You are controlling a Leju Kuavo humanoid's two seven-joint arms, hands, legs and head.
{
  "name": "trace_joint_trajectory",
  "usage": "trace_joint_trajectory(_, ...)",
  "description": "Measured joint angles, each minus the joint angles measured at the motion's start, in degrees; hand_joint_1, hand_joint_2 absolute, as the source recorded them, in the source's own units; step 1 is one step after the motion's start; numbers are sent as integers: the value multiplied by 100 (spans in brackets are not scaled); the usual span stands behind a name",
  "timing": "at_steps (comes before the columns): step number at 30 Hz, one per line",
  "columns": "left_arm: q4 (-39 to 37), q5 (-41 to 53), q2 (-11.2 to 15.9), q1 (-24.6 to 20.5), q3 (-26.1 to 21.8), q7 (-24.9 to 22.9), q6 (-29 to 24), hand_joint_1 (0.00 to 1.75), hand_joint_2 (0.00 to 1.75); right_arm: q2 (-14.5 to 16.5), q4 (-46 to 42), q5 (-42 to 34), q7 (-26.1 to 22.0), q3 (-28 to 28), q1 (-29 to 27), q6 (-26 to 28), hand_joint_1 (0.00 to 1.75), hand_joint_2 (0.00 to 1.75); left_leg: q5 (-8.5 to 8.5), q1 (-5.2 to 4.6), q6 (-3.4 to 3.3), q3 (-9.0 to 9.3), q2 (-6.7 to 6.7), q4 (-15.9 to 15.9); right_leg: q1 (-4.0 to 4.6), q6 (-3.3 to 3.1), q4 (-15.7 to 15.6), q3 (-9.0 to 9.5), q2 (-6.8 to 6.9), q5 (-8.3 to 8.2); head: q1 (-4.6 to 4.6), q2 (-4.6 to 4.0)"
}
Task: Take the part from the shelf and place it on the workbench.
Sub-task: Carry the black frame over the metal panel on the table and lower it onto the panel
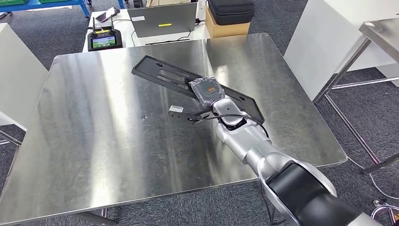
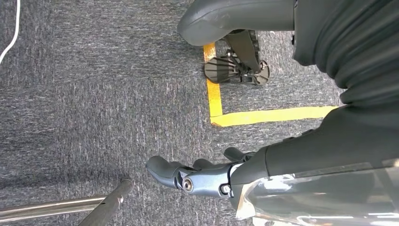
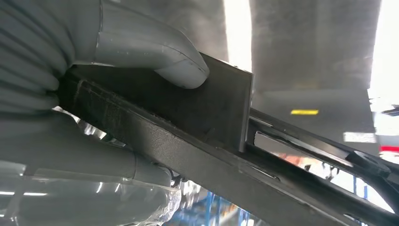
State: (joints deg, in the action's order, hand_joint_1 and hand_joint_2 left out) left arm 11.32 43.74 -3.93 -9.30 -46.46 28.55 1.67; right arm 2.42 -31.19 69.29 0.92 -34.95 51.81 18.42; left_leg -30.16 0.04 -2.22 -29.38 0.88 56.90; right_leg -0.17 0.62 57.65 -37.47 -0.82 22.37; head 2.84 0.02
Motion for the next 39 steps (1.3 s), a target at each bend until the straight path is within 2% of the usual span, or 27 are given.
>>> trace_joint_trajectory(5, 0, 95, 0, -42, 49, -41, -30, 0, 175, -7, 542, 954, 115, -251, 174, 330, 175, 175, 1, -2, -1, 21, 0, 8, 0, 1, 0, 24, 2, 0, 0, 0)
trace_joint_trajectory(9, 0, 135, 2, -89, 79, -50, -29, 0, 175, -15, 877, 1057, 104, -412, 169, 338, 175, 175, 0, -7, -2, 23, -1, 10, -2, 1, -1, 28, 1, 0, 0, 0)
trace_joint_trajectory(13, 0, 179, 14, -90, 125, 4, -45, 0, 175, -43, 1098, 950, 140, -427, 167, 293, 0, 0, -1, -11, -3, 23, -1, 11, -4, 1, -2, 29, 1, 0, 0, 0)
trace_joint_trajectory(22, 0, 131, 80, -85, 146, 72, -68, 0, 175, -113, 1284, 914, 198, -404, 168, 212, 0, 0, -1, -12, -3, 27, -1, 12, -8, 1, -2, 35, 1, 0, 0, 0)
trace_joint_trajectory(26, 0, 100, 79, -83, 145, 146, -53, 0, 0, -111, 1311, 927, 238, -390, 176, 184, 0, 0, -1, -11, -3, 29, -1, 12, -8, 1, -2, 38, 1, 0, 0, 0)
trace_joint_trajectory(33, 0, 56, 76, -61, 131, 186, -88, 0, 0, -94, 1325, 610, 160, -125, 181, 186, 0, 0, -1, -11, -3, 33, -1, 11, -9, 1, -2, 46, 1, 0, 0, 0)
trace_joint_trajectory(37, 0, 44, 74, -33, 113, 175, -109, 0, 0, -9, 1313, 213, -142, 211, 207, 189, 0, 0, -1, -12, -3, 34, -1, 11, -11, 1, -2, 48, 1, 0, 0, 0)
trace_joint_trajectory(39, 0, 20, 73, -10, 89, 146, -144, 0, 0, 68, 1262, -129, -479, 416, 214, 180, 0, 0, -1, -11, -3, 34, -3, 11, -11, 1, -1, 49, 0, 0, 0, 0)
